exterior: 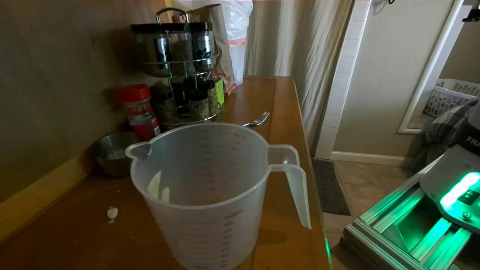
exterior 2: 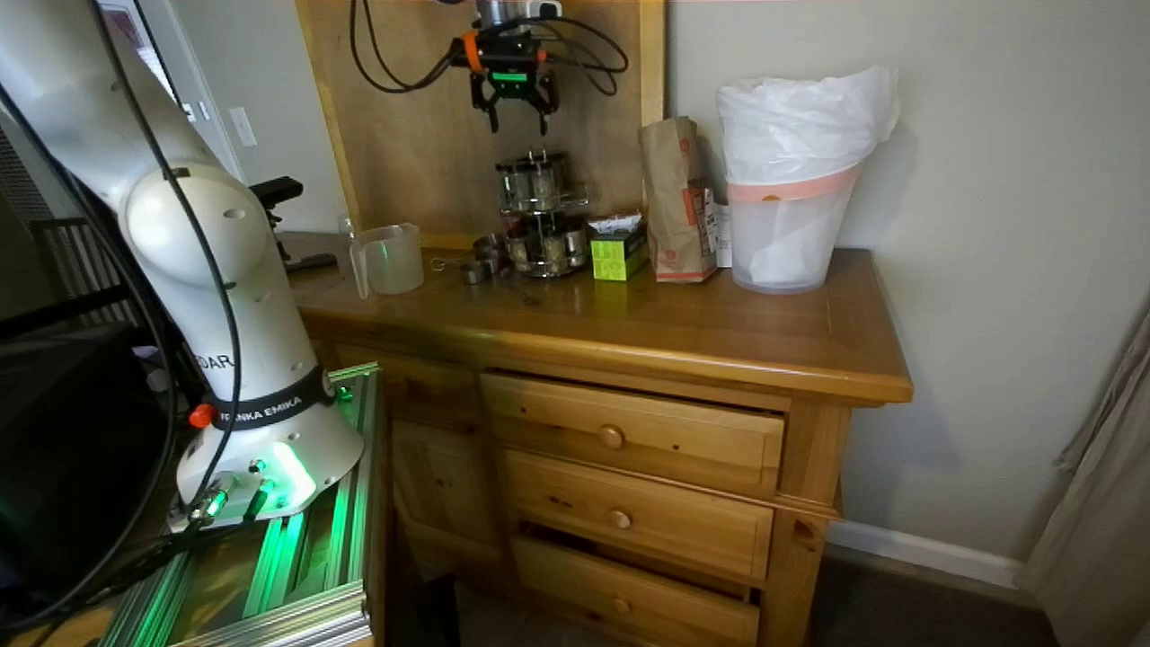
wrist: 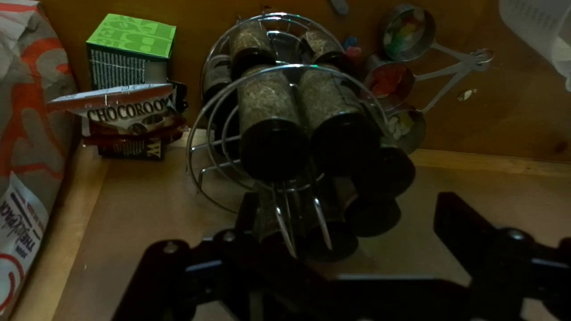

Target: Put the jar on the stand

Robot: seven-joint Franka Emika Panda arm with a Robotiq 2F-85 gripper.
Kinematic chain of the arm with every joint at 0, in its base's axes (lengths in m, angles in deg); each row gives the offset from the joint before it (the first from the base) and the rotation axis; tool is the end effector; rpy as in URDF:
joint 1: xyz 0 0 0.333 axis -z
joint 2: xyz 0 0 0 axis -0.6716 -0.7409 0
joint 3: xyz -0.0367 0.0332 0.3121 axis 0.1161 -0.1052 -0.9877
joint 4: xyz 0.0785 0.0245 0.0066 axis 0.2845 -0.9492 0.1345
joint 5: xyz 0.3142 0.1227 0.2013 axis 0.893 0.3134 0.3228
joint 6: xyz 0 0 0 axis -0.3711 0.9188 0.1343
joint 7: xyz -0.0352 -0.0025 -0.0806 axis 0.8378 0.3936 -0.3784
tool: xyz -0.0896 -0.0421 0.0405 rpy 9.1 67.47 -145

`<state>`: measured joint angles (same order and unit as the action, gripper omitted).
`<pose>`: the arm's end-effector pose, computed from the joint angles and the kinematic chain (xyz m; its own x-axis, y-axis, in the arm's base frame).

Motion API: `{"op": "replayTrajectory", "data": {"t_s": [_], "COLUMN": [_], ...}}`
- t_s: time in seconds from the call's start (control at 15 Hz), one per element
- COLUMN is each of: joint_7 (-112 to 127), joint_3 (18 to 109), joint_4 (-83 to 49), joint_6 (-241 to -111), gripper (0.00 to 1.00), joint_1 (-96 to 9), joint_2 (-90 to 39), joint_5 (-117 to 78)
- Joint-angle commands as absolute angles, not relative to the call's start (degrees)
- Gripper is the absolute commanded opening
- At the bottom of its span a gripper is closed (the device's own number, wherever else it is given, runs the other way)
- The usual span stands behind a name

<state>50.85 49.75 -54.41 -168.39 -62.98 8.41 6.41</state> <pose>0.4092 0.2587 0.5054 0.5195 0.7751 0.3595 0.8485 -0.5177 -0.1099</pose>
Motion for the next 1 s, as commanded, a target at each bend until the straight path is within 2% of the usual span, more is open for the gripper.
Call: {"op": "replayTrajectory", "data": {"t_s": [0.0, 0.93], "joint_7": [51.53, 51.19], "joint_3": [49.62, 49.96], "joint_4": [-55.11, -54.66], "joint_6": [-162.77, -162.48], "gripper": [1.00, 1.00], "joint_1": [-64.37, -65.42], "joint_2": [16.82, 17.83], "joint_5": [5.92, 6.04]}}
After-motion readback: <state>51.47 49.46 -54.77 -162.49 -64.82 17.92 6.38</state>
